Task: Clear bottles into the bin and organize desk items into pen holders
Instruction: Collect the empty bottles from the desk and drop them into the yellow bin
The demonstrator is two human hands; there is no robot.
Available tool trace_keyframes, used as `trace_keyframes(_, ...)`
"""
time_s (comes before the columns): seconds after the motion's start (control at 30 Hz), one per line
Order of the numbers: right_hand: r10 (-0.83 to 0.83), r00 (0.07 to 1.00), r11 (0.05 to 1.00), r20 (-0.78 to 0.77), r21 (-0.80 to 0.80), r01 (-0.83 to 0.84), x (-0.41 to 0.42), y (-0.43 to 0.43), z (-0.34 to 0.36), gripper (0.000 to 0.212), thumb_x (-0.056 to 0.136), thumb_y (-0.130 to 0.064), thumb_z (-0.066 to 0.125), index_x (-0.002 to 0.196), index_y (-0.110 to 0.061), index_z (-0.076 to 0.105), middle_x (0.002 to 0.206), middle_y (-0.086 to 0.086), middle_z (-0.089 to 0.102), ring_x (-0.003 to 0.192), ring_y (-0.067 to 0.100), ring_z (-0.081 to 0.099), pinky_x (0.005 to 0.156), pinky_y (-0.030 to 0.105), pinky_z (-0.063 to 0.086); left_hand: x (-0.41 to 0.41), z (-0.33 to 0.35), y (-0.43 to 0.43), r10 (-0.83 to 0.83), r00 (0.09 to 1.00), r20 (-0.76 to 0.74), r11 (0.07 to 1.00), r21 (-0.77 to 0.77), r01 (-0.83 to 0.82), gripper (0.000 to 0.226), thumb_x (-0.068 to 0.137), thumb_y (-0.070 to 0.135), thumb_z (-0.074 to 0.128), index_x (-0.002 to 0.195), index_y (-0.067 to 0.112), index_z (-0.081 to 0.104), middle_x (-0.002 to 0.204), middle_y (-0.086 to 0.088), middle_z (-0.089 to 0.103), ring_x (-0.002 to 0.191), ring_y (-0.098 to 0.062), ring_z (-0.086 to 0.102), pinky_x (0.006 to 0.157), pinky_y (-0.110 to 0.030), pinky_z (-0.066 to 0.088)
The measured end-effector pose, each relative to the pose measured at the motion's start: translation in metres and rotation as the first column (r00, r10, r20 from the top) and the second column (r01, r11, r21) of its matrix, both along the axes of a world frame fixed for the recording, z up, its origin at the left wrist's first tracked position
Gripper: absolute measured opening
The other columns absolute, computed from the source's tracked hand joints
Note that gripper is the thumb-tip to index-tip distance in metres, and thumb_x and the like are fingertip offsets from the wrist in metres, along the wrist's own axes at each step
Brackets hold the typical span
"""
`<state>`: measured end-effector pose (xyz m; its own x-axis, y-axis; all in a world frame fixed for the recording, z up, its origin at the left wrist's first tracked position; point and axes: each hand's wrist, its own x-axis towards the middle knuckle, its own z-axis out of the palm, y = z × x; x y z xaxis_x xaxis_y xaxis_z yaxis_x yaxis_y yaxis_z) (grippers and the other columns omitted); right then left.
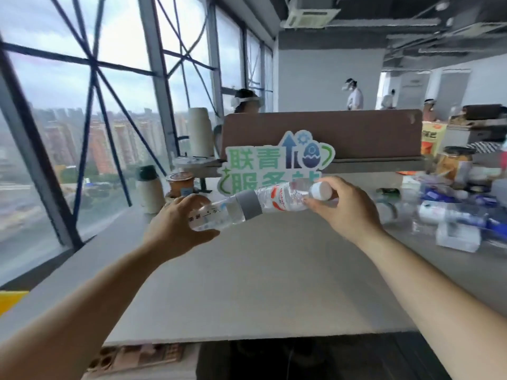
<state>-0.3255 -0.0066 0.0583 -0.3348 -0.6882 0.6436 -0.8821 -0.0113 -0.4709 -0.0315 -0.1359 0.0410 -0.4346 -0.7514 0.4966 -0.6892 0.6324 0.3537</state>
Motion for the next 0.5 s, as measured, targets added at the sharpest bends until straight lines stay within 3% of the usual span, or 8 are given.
trace_keyframes(0.17,0.334,0.942,0.940,0.001,-0.077,-0.333,0.152,-0.070,0.012,0.044,0.074,-0.054,0.070,0.097,-0.018,0.062,0.086,0.003,0.064,0.077,0.026,0.057,0.067,0.036,0.049,0.172,0.005,0.018,0.328,0.940,-0.094,0.944,0.006,-0.329,0.057,0.064,0.046,0.082,0.114,0.037,0.056,0.115,0.005,0.061,0.101,-0.023,0.060,0.082,-0.038,0.051)
trace_keyframes(0.37,0.654,0.756,0.747,-0.031,-0.129,-0.652,0.326,-0.127,0.012,0.040,0.071,-0.062,0.062,0.084,-0.026,0.053,0.075,-0.002,0.058,0.070,0.023,0.059,0.058,0.032,0.046,0.338,0.000,0.061,0.575,0.773,-0.268,0.813,0.083,-0.576,0.063,0.058,0.054,0.080,0.114,0.035,0.059,0.117,0.003,0.062,0.108,-0.019,0.060,0.089,-0.039,0.051)
trace_keyframes(0.5,0.748,0.660,0.647,-0.071,-0.148,-0.748,0.427,-0.154,0.001,0.037,0.075,-0.049,0.073,0.098,-0.022,0.061,0.088,0.002,0.066,0.078,0.026,0.066,0.063,0.035,0.050,0.421,-0.013,0.079,0.683,0.660,-0.313,0.717,0.117,-0.687,0.072,0.052,0.072,0.068,0.116,0.043,0.052,0.121,0.005,0.061,0.112,-0.017,0.059,0.091,-0.044,0.052)
